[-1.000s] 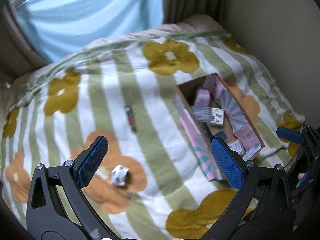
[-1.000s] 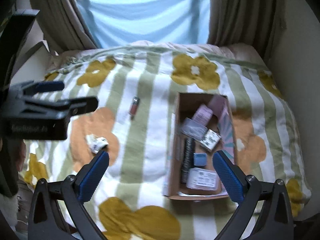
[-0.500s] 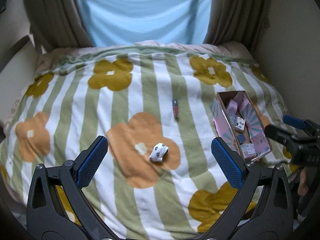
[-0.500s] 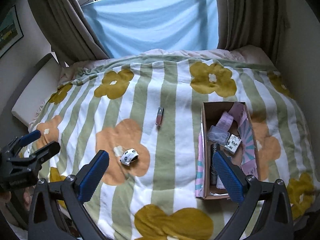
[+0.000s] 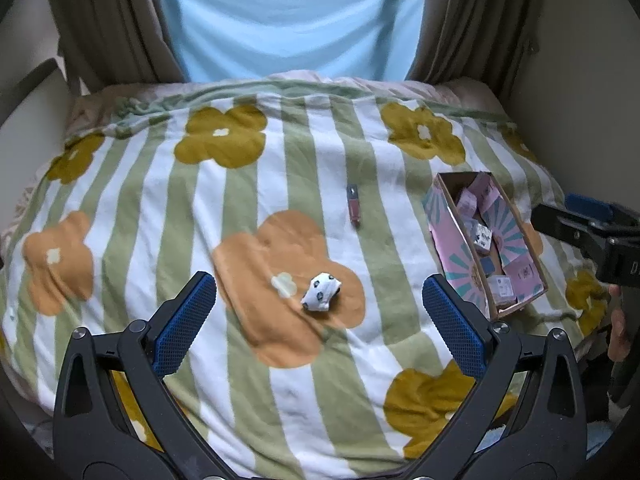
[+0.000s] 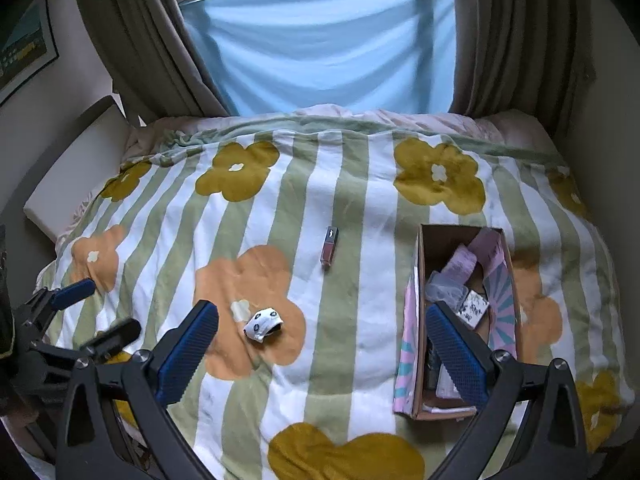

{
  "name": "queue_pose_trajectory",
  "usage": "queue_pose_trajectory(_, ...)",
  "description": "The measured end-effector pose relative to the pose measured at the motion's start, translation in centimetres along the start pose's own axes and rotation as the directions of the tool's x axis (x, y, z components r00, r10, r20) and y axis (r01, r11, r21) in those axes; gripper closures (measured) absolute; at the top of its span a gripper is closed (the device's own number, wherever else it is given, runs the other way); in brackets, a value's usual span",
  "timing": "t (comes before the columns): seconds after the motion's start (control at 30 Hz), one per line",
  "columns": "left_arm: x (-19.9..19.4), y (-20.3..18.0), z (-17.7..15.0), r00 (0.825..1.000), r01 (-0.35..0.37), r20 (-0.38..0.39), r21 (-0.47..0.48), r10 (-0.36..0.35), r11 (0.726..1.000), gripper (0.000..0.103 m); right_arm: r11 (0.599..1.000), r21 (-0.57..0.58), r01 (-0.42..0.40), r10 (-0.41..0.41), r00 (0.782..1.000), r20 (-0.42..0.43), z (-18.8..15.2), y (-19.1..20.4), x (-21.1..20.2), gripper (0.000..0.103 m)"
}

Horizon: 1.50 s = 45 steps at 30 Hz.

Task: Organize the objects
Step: 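Move both tools back over the sock and lipstick on the bed, then grasp the white dotted sock with left tool while right tool grasps red lipstick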

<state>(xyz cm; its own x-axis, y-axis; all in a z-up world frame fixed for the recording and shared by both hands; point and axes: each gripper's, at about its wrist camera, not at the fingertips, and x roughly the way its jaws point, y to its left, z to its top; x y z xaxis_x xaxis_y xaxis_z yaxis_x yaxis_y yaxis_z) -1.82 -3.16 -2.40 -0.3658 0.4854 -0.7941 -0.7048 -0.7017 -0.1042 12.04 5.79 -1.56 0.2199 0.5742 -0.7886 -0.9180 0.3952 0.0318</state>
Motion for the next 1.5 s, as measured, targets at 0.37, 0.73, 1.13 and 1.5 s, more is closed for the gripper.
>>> queue_pose_trajectory(0.37, 7.9, -0.4, -0.8, 0.995, 0.06, -0.084, 0.049, -0.055, 0.997, 0.005, 0.998, -0.059, -0.015, 0.012, 0.999, -0.04, 2.8, 0.1, 9.3, 0.0)
queue_pose_trajectory(0.73, 21.7, 0.4, -4.5, 0.973, 0.122, -0.207, 0.074, -0.105, 0.99, 0.018, 0.996, -0.091, -0.002, -0.006, 0.996, -0.087, 2.8, -1.2, 24.4, 0.006)
queue_pose_trajectory(1.13, 30.1, 0.9, -7.1, 0.951, 0.156, -0.277, 0.046, -0.138, 0.987, 0.022, 0.996, -0.084, 0.004, -0.016, 0.99, -0.139, 2.7, -1.7, 35.4, 0.03)
queue_pose_trajectory(1.5, 32.8, 0.3, -7.7, 0.938, 0.169, -0.317, 0.06, -0.141, 0.984, 0.03, 0.997, -0.065, 0.043, -0.053, 0.986, -0.161, 2.6, -2.0, 38.9, 0.055)
